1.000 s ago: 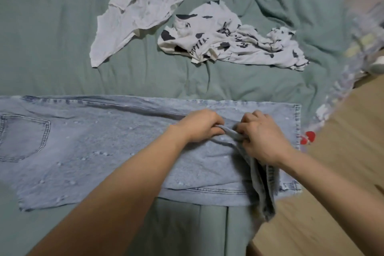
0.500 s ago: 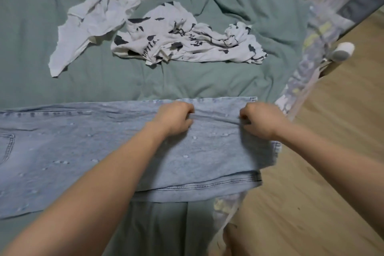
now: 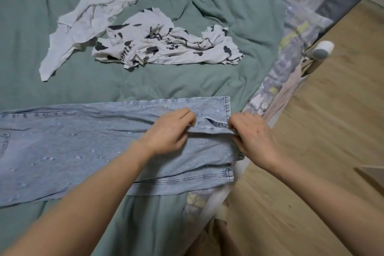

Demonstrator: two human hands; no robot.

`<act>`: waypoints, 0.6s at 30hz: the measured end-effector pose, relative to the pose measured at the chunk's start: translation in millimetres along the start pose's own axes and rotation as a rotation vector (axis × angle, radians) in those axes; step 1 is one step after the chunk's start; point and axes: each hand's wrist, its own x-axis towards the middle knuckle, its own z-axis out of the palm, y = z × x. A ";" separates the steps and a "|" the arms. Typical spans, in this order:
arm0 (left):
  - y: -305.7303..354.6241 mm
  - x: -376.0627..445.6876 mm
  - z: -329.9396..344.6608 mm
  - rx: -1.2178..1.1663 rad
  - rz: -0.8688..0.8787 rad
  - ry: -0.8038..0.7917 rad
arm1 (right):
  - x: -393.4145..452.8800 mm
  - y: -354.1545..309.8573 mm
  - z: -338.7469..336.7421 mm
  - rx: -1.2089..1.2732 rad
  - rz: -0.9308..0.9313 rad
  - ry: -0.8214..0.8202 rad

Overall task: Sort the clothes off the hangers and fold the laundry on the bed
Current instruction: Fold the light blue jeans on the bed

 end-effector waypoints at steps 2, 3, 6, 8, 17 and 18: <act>13.8 5.3 1.3 -0.201 -0.087 -0.048 | -4.8 -0.8 4.8 -0.022 0.021 0.012; 20.9 9.2 1.9 -0.294 -0.112 -0.052 | -6.2 -2.3 5.6 -0.016 0.037 0.015; 34.4 19.3 5.2 -0.436 -0.155 -0.073 | -11.6 -5.0 4.0 0.045 0.090 0.022; 37.0 22.7 6.5 -0.482 -0.186 -0.117 | -15.6 -5.9 0.9 0.142 0.193 0.047; 48.4 25.7 4.6 -0.125 -0.196 0.075 | -3.1 -14.8 -7.2 1.433 1.193 0.203; 48.1 25.7 5.1 -0.120 -0.175 0.092 | -3.9 -11.6 -9.8 1.450 1.186 0.188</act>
